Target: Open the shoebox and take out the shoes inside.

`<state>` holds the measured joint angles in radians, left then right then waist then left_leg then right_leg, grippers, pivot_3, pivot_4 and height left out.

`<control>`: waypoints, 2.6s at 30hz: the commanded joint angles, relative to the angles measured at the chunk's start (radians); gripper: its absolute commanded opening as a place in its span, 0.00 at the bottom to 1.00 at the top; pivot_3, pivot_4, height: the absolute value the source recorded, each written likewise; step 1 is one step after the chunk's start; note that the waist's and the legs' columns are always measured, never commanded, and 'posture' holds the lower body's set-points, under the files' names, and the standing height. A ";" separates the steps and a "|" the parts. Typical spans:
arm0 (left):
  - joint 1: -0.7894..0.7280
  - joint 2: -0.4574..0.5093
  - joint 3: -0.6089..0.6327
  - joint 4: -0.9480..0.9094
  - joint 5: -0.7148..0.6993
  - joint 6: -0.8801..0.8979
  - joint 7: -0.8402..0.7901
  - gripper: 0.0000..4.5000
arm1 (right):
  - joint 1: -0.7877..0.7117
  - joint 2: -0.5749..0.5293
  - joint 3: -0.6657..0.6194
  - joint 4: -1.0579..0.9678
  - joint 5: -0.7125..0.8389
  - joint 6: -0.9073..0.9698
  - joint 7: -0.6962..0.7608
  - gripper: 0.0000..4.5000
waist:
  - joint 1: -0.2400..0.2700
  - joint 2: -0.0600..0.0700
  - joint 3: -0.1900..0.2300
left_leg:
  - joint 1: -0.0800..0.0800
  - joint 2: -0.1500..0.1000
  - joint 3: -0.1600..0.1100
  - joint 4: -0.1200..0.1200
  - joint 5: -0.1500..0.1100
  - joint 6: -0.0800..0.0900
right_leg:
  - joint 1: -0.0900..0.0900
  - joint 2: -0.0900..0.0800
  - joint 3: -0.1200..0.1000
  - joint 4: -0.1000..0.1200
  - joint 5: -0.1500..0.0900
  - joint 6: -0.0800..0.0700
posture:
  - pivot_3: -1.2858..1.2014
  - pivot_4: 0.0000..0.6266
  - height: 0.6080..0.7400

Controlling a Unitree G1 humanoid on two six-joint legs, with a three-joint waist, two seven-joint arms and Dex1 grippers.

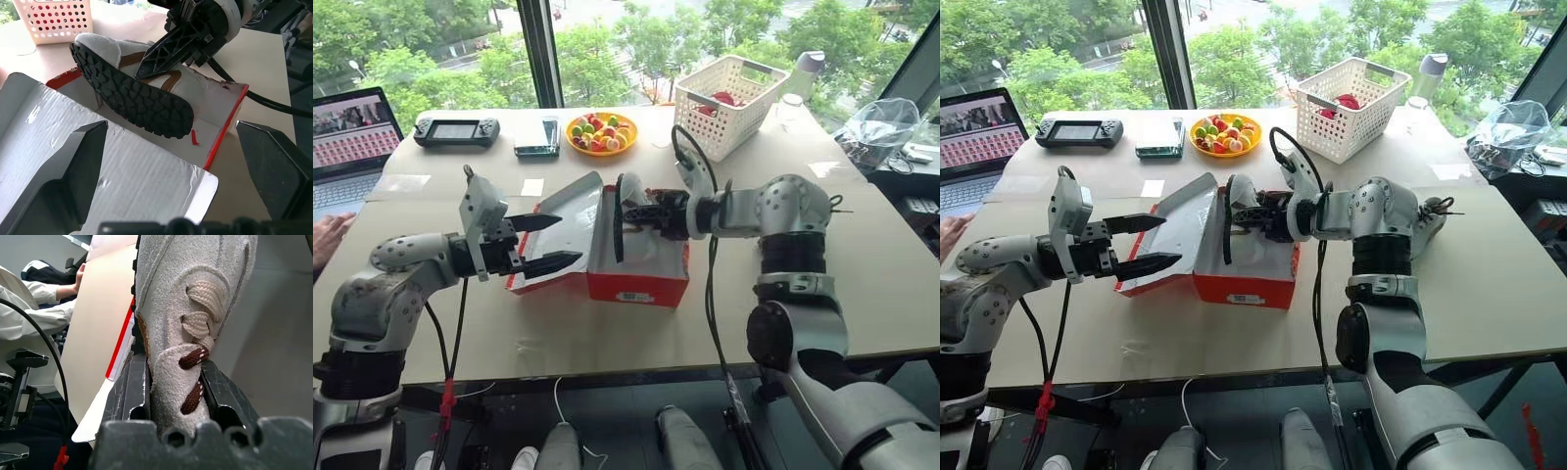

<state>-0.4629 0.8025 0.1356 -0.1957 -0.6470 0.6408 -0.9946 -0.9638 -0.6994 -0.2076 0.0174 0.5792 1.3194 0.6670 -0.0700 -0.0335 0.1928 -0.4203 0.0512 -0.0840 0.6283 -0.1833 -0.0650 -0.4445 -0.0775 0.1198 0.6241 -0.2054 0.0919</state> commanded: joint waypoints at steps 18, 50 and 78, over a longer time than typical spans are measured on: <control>-0.027 -0.022 -0.008 0.000 0.005 -0.012 -0.007 1.00 | 0.465 -0.608 0.569 0.291 -1.085 -1.578 0.017 0.27 | -0.030 0.000 0.001 | 0.009 0.000 0.006 0.009 0.000 -0.002 | 0.004 0.000 0.006 0.006 -0.001 -0.007 | 0.52 0.24 0.73; -0.052 -0.036 -0.025 0.021 0.022 -0.017 -0.014 1.00 | 0.187 -0.472 0.501 0.527 -1.051 -1.993 0.103 0.81 | -0.062 -0.004 0.006 | 0.027 -0.001 0.005 0.009 0.000 -0.001 | 0.023 0.000 0.009 0.007 -0.001 -0.007 | 0.52 0.24 0.73; 0.158 -0.345 0.288 0.046 0.316 -0.185 0.768 1.00 | 0.767 0.272 -0.083 -0.606 -0.528 -0.510 -0.404 0.81 | 0.004 -0.004 0.005 | 0.016 -0.002 0.001 0.012 0.000 -0.001 | 0.018 0.000 0.005 0.005 0.004 0.002 | 0.52 0.24 0.73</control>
<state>-0.3395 0.4811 0.3751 -0.1391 -0.3864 0.5201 -0.3303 -0.2501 -0.4319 -0.2976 -0.4948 0.1198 0.8402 0.3374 -0.0657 -0.0379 0.1980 -0.4048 0.0497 -0.0827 0.6406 -0.1833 -0.0664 -0.4268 -0.0770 0.1248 0.6283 -0.2009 0.0941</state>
